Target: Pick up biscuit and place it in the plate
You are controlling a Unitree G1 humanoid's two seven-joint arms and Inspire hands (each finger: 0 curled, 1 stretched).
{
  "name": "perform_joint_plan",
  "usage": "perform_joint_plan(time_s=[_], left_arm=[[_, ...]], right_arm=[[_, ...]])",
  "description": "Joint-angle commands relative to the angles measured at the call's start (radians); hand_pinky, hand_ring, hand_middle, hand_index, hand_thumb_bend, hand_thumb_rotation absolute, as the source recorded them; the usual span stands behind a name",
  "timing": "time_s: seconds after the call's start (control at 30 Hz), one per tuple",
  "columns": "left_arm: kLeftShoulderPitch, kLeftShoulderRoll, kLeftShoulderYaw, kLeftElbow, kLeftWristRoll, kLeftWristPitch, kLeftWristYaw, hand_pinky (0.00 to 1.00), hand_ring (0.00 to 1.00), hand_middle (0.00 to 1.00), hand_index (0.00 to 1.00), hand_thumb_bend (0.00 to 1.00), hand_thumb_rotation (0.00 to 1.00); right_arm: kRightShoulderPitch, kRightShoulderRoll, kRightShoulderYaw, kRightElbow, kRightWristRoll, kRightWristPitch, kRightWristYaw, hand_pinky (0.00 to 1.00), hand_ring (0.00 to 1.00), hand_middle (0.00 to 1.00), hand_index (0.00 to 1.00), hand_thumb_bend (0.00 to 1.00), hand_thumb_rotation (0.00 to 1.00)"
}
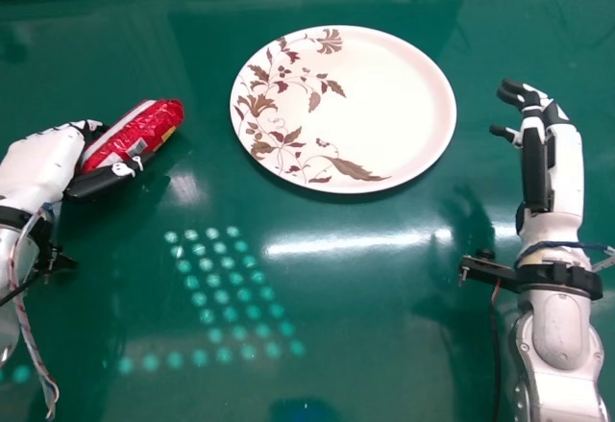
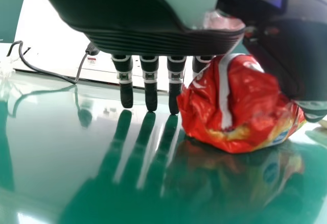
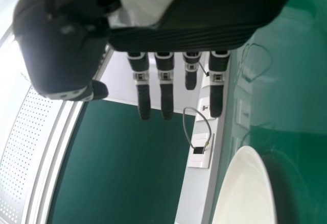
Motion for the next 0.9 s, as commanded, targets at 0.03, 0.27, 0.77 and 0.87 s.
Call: perform_joint_plan(time_s=[0.03, 0.27, 0.77, 0.87], left_arm=[[0.018, 0.022, -0.051, 0.043, 0.015, 0.034, -0.085, 0.86, 0.87, 0.86, 0.81, 1.0, 0.57], [-0.05, 0.041, -0.094, 0.081, 0.014, 0.07, -0.156, 0.87, 0.89, 0.88, 0.82, 1.0, 0.52], [-0.088, 0.049, -0.117, 0.196, -0.001, -0.09, 0.031, 0.37, 0.36, 0.38, 0.38, 0.38, 0.0], [-0.082, 0.049, -0.11, 0.203, -0.02, -0.114, 0.064, 0.39, 0.37, 0.39, 0.38, 0.33, 0.0]], right_arm=[[0.018, -0.003, -0.007, -0.012, -0.001, -0.003, 0.001, 0.7, 0.78, 0.79, 0.78, 0.51, 0.4], [0.02, 0.0, -0.005, -0.022, 0.004, 0.004, 0.003, 0.69, 0.77, 0.79, 0.78, 0.51, 0.39], [0.035, 0.012, -0.008, -0.031, 0.027, 0.007, 0.0, 0.7, 0.78, 0.79, 0.78, 0.5, 0.38], [0.034, 0.012, -0.007, -0.027, 0.026, 0.004, -0.003, 0.7, 0.78, 0.79, 0.78, 0.5, 0.37]])
